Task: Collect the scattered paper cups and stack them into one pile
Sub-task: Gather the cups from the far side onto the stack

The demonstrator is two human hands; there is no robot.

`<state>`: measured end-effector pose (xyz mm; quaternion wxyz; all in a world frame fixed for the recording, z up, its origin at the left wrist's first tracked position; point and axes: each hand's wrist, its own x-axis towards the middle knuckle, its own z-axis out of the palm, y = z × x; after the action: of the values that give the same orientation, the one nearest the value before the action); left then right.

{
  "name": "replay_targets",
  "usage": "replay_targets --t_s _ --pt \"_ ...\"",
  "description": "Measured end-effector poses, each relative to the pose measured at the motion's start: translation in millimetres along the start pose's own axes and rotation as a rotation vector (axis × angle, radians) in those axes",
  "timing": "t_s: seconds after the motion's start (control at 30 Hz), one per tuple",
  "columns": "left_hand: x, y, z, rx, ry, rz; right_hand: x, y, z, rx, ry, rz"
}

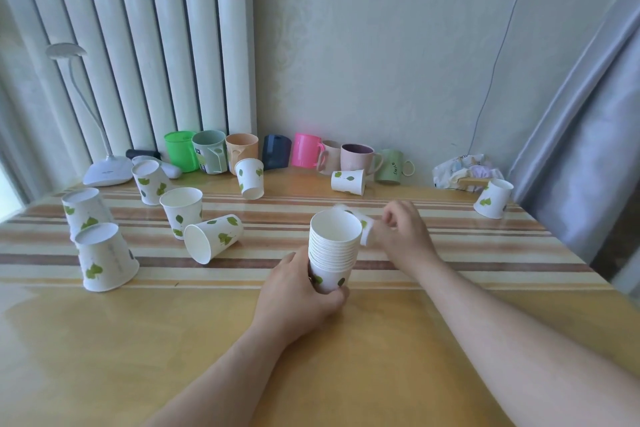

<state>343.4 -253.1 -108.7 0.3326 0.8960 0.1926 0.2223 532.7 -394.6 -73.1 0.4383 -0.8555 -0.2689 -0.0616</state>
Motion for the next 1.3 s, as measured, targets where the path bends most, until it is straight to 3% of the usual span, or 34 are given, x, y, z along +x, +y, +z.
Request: replay_targets --t_s 0.07,0.17,0.23,0.37,0.57,0.7,0.8,0.9,1.0,1.13,1.3 --pt "-1 2 -2 -0.003 -0.013 -0.01 -4 2 -11 0.174 0.042 0.126" --pt "-3 4 -4 -0.005 -0.017 -0.014 -3 -4 -13 0.194 -0.111 0.263" --pt "-3 7 -5 0.003 -0.014 -0.017 -3 -12 -8 -0.018 -0.232 0.216" --pt "-6 9 -5 0.017 0.004 -0.012 0 -22 12 -0.552 -0.39 -0.07" --pt "-8 9 -7 0.01 -0.004 -0.023 -5 -24 24 -0.51 -0.252 -0.062" --pt "-7 8 -7 0.013 -0.011 -0.035 -8 -21 4 -0.479 -0.297 0.094" --pt "-7 8 -7 0.019 -0.02 -0.038 -13 -10 -13 -0.204 -0.23 0.268" --pt "-8 9 -7 0.015 -0.024 -0.041 -17 -9 -25 0.453 -0.079 0.47" --pt "-8 9 -8 0.024 -0.025 -0.038 -17 -38 -39 0.894 -0.079 0.424" --pt "-8 11 -8 0.035 -0.017 -0.025 -24 -82 -42 0.989 -0.31 0.137" --pt "-9 10 -9 0.031 -0.002 -0.016 -33 -90 -18 0.708 -0.402 0.046"
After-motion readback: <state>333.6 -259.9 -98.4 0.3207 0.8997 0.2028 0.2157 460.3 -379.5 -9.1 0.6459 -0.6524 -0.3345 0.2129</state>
